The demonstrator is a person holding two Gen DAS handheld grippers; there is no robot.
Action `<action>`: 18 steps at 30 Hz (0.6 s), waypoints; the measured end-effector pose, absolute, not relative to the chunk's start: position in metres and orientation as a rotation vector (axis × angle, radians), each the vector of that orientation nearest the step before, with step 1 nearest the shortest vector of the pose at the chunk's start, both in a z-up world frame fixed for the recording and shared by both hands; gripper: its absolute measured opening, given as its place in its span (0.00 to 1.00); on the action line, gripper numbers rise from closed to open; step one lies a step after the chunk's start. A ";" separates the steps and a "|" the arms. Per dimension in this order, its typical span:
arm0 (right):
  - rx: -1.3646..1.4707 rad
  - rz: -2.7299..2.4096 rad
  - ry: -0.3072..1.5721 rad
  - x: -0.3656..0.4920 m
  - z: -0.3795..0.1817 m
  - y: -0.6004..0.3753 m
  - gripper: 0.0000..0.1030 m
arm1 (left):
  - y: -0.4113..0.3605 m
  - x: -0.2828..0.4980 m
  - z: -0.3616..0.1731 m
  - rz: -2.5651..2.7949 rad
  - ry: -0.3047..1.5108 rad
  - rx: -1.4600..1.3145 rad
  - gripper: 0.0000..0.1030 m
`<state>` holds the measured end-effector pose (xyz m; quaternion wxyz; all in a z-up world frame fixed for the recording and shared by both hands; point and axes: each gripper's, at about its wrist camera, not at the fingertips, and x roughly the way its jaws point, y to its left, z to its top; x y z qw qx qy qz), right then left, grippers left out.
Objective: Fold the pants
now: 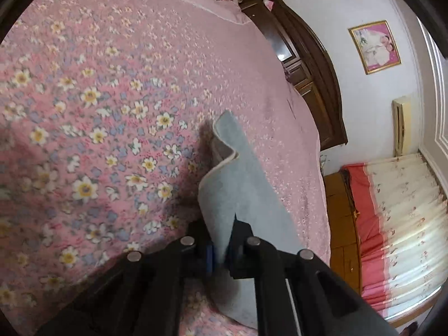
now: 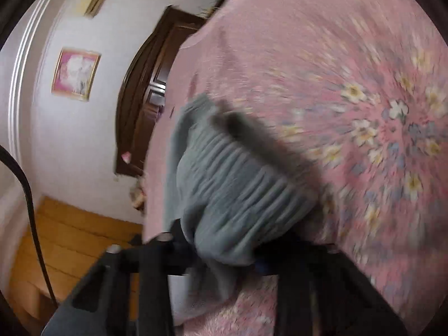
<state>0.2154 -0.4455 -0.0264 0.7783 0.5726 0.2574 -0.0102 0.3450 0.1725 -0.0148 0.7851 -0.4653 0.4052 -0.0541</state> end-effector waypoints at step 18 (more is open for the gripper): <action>1.128 0.132 0.709 0.128 0.039 -0.412 0.12 | 0.238 0.203 0.079 -0.196 0.846 -0.982 0.06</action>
